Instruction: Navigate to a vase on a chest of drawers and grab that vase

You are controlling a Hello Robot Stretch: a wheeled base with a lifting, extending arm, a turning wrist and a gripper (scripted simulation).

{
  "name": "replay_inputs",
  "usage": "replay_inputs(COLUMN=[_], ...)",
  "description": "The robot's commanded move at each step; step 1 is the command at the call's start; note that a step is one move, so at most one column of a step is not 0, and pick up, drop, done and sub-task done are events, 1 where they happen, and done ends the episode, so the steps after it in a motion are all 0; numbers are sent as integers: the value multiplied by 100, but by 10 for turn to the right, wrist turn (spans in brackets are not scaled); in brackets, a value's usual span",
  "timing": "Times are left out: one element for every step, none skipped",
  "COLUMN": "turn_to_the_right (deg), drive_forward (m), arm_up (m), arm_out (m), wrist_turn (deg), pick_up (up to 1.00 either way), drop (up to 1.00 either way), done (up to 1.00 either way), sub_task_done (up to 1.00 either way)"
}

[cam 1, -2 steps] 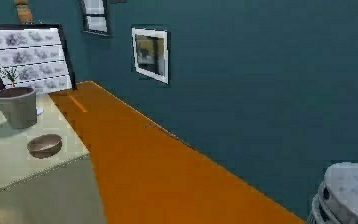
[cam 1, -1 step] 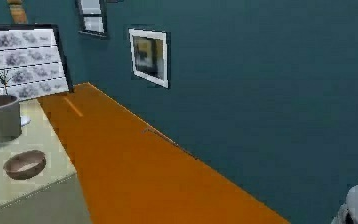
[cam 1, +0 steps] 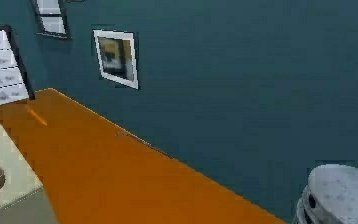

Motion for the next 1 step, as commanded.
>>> replay_inputs(turn_to_the_right=[0], drive_forward=[95], arm_up=[0], arm_out=[0], wrist_turn=[0], pick_up=[0], drop=[0], done=[0], sub_task_done=[0])
